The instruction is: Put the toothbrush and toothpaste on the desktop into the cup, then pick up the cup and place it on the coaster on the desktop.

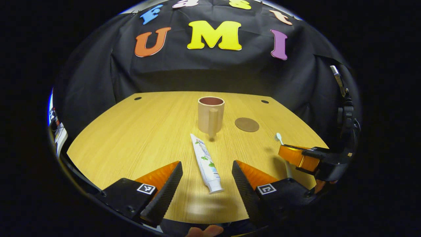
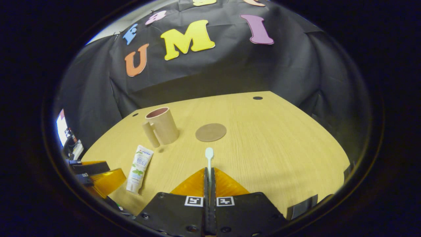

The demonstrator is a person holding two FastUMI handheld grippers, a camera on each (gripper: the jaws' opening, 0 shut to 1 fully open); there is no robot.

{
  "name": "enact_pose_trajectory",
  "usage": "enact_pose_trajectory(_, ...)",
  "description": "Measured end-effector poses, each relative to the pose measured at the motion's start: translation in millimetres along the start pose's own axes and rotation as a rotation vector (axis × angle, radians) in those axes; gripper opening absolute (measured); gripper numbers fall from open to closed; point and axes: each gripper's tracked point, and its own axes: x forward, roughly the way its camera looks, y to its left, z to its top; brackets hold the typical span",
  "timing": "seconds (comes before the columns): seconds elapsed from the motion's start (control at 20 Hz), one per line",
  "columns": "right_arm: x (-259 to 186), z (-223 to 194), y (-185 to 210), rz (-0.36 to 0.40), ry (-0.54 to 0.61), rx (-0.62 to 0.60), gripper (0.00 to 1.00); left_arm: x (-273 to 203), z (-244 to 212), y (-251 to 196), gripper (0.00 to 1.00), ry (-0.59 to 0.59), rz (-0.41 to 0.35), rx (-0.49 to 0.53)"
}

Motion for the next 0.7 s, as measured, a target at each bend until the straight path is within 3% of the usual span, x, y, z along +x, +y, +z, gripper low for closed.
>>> enact_pose_trajectory(0.35, -8, 5, -3, 0.022, -0.025, -0.005, 0.0, 39, -17, 13, 0.96, 0.2, 0.054, -0.103)
enact_pose_trajectory(0.4, -9, 5, -4, 0.026, -0.025, -0.004, 0.0, 46, -17, 14, 1.0, 0.216, 0.061, -0.11)
enact_pose_trajectory(0.7, -6, 7, -7, 0.036, -0.025, 0.013, 0.0, 59, -7, 28, 0.8, 0.246, 0.131, -0.045)
